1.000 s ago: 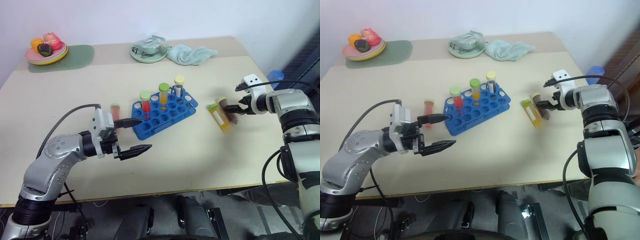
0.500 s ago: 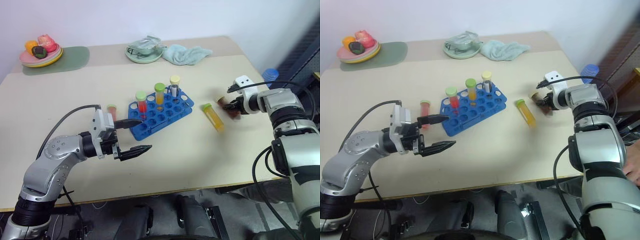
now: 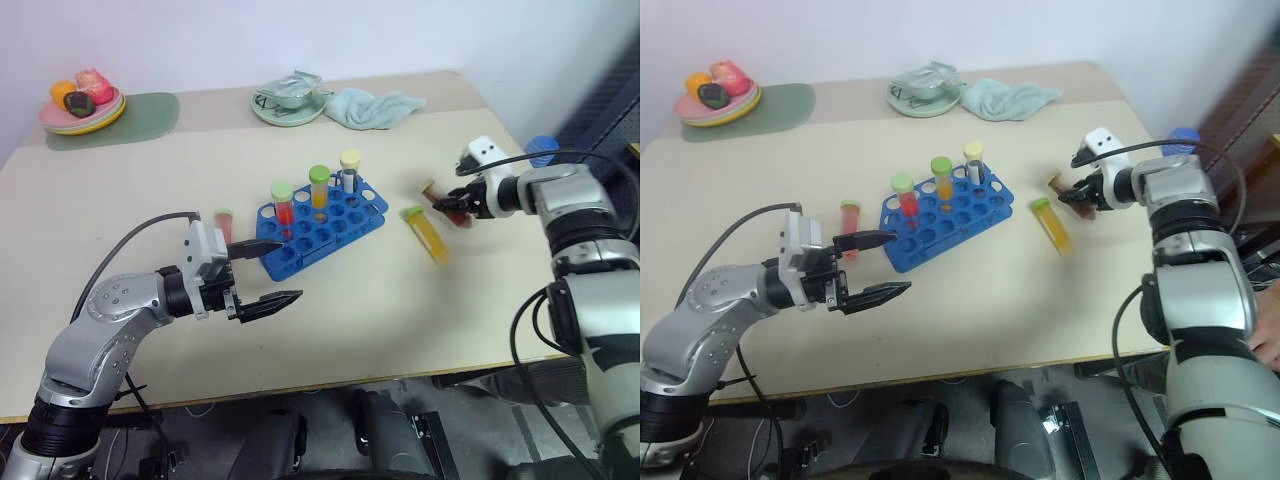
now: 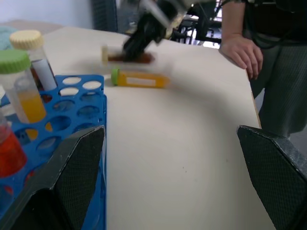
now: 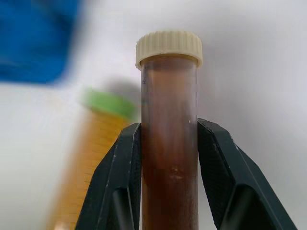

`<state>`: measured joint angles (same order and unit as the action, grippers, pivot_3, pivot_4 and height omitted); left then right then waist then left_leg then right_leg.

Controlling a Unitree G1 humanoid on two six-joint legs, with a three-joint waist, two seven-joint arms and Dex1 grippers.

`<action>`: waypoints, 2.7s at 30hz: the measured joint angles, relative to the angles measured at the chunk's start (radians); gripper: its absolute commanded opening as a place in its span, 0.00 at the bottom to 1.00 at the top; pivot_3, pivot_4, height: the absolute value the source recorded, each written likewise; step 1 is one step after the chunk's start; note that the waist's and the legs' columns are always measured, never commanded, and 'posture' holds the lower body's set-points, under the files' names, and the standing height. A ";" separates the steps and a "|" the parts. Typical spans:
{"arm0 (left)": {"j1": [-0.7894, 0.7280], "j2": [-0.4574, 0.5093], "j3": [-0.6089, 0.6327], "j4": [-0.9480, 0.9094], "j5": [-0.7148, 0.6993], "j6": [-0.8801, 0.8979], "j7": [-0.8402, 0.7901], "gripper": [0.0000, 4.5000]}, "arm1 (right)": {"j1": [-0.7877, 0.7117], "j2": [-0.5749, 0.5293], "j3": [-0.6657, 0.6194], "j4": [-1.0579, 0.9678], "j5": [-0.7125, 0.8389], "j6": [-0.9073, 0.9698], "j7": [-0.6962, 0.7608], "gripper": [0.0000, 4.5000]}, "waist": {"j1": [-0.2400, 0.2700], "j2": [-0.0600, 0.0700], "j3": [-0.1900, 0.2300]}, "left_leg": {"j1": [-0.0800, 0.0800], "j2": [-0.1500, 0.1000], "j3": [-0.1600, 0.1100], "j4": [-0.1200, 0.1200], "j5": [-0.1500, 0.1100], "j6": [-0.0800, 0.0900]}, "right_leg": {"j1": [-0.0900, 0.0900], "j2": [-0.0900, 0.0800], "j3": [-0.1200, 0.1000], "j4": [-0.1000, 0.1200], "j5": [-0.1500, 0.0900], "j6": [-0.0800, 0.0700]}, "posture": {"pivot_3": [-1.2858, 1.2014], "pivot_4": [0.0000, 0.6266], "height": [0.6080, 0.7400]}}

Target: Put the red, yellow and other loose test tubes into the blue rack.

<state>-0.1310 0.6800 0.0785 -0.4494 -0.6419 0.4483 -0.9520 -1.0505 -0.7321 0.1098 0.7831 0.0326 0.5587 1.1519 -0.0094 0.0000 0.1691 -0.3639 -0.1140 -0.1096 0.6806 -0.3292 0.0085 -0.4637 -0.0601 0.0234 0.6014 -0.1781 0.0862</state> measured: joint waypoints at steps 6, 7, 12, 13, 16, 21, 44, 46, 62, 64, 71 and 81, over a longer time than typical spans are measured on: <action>0.003 0.004 0.015 0.001 -0.001 0.003 -0.001 1.00 | 0.353 0.128 -0.226 -0.778 0.344 0.272 -0.044 0.37 | -0.003 0.000 0.000 | 0.000 0.000 0.000 0.002 0.000 0.000 | 0.000 0.000 0.000 0.002 0.000 0.000 | 0.52 0.24 1.00; -0.001 0.004 0.015 0.004 -0.001 0.003 -0.001 1.00 | 0.384 0.170 -0.244 -0.838 0.369 0.272 -0.082 0.37 | -0.002 0.000 0.000 | 0.001 0.000 0.000 0.002 0.000 -0.001 | 0.001 0.000 0.000 0.002 0.000 0.000 | 0.52 0.24 1.00; -0.032 0.002 0.015 0.045 -0.001 0.002 -0.007 1.00 | 0.485 0.461 -0.295 -0.972 0.407 0.117 -0.354 0.37 | -0.002 0.000 0.000 | 0.005 -0.001 0.002 0.002 0.001 -0.002 | 0.002 0.000 0.001 0.007 0.000 0.000 | 0.52 0.24 1.00; -0.036 -0.001 0.014 0.052 0.000 0.002 -0.009 1.00 | 0.485 0.511 -0.294 -0.965 0.395 0.053 -0.398 0.37 | -0.004 0.000 0.000 | 0.006 -0.001 0.002 0.002 0.001 -0.002 | 0.001 0.000 0.001 0.008 0.000 0.000 | 0.52 0.24 1.00; -0.043 -0.006 0.009 0.064 0.001 0.001 -0.013 1.00 | 0.478 0.645 -0.295 -0.879 0.349 -0.178 -0.521 0.37 | -0.007 0.000 0.000 | 0.007 -0.001 0.003 0.001 0.001 -0.002 | 0.001 0.000 0.001 0.009 0.000 0.000 | 0.52 0.24 1.00; -0.064 -0.015 0.004 0.085 0.007 -0.003 -0.012 1.00 | 0.461 0.742 -0.299 -0.539 0.268 -0.608 -0.598 0.37 | -0.008 0.000 0.000 | 0.008 -0.001 0.003 0.001 0.001 -0.002 | 0.001 0.000 0.001 0.010 0.000 0.000 | 0.52 0.24 1.00; 0.048 -0.032 0.037 0.021 0.019 -0.034 0.058 1.00 | 0.309 0.759 -0.355 0.131 0.324 -1.111 -0.517 0.37 | -0.035 0.000 0.000 | 0.009 0.000 0.003 0.000 0.002 -0.004 | 0.001 0.001 0.001 0.011 0.000 -0.001 | 0.52 0.24 1.00; 0.047 -0.031 0.037 0.011 0.018 -0.029 0.063 1.00 | 0.290 0.759 -0.362 0.164 0.326 -1.119 -0.515 0.37 | -0.035 0.001 0.000 | 0.009 0.000 0.003 0.000 0.002 -0.004 | 0.001 0.001 0.001 0.011 0.000 -0.001 | 0.52 0.24 1.00; 0.047 -0.024 0.056 -0.012 -0.004 0.007 0.095 1.00 | 0.232 0.733 -0.362 0.331 0.244 -1.275 -0.564 0.37 | -0.034 0.000 0.000 | 0.010 0.000 0.003 0.000 0.002 -0.004 | 0.002 0.001 0.001 0.011 0.000 -0.001 | 0.52 0.24 1.00; 0.047 -0.023 0.058 -0.024 -0.005 0.007 0.102 1.00 | 0.234 0.730 -0.351 0.341 0.221 -1.306 -0.576 0.37 | -0.034 0.000 0.000 | 0.010 0.000 0.003 0.000 0.002 -0.004 | 0.002 0.001 0.001 0.011 0.000 -0.001 | 0.52 0.24 1.00; 0.048 -0.022 0.059 -0.028 -0.011 0.008 0.108 1.00 | 0.291 0.725 -0.311 0.327 0.162 -1.379 -0.579 0.54 | -0.034 -0.004 -0.004 | 0.012 0.000 0.001 -0.001 0.002 -0.004 | 0.004 0.001 0.001 0.010 0.000 -0.001 | 0.52 0.24 1.00; 0.047 -0.023 0.059 -0.024 -0.011 0.004 0.101 1.00 | 0.371 0.707 -0.250 0.171 0.066 -1.398 -0.701 0.98 | -0.031 -0.006 -0.006 | 0.011 0.000 0.001 -0.001 0.002 -0.004 | 0.003 0.002 0.001 0.010 0.000 -0.001 | 0.52 0.24 1.00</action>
<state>-0.0837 0.6567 0.1373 -0.4734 -0.6529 0.4526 -0.8506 -0.6796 -0.0252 -0.1406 0.9541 0.0986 -0.8395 0.4505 -0.0399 -0.0059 0.1629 -0.3533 -0.1143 -0.1090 0.6791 -0.3271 0.0044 -0.4603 -0.0585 0.0244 0.6118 -0.1784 0.0852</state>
